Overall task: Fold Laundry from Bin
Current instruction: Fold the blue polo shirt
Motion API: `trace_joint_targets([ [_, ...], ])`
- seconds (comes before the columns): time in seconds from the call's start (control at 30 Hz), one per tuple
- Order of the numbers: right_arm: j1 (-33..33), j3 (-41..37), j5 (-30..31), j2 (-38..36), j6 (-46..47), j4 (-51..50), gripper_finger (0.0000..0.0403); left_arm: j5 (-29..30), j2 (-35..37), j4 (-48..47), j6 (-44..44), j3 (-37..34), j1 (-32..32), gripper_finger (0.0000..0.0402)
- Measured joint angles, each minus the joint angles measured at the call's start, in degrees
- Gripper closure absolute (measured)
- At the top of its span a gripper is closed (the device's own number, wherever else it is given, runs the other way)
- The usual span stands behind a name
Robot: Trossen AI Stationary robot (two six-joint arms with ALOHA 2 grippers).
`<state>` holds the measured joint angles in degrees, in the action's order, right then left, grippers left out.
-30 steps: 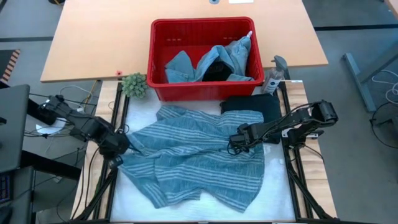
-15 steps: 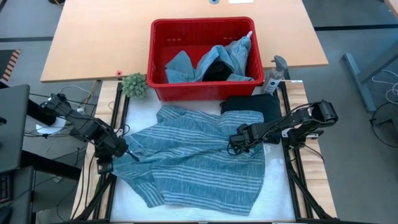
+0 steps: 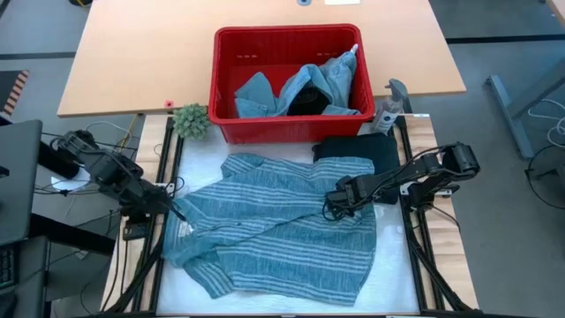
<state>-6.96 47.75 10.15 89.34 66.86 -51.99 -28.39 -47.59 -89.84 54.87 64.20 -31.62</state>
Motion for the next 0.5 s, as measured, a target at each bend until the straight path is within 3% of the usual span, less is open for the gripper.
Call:
trace_joint_targets([
  [0.07, 0.0, 0.0, 0.0, 0.0, 0.0, 0.0, 0.0382, 1.2, 0.7, 0.7, 2.2, 1.2, 0.0, 0.0354],
  [0.1, 0.0, 0.0, 0.0, 0.0, 0.0, 0.1, 0.0382, 4.5, 0.8, 1.1, 2.8, 1.9, 0.0, 0.0354],
  [0.17, 0.0, 0.0, 0.1, 0.0, 0.0, 0.2, 0.0382, 16.5, 0.9, 2.3, 3.5, 3.0, 0.0, 0.0354],
  [0.3, 0.0, 0.0, 0.2, 0.0, 0.1, 0.3, 0.0382, 47.7, 0.7, 5.8, 8.3, 3.3, 0.0, 0.0354],
  [0.37, 0.0, 0.0, 0.3, 0.0, 0.1, 0.4, 0.0382, 60.3, 0.1, 7.7, 6.8, 2.4, 0.5, 0.0354],
  [0.43, 0.0, 0.0, 0.3, 0.0, 0.1, 0.5, 0.0382, 68.9, -0.4, 12.2, -0.2, 0.7, 1.6, 0.0352],
  [0.5, 0.0, 0.0, 0.3, 0.0, 0.1, 0.8, 0.0382, 73.4, -0.9, 18.3, -4.5, -2.1, 3.3, 0.0346],
])
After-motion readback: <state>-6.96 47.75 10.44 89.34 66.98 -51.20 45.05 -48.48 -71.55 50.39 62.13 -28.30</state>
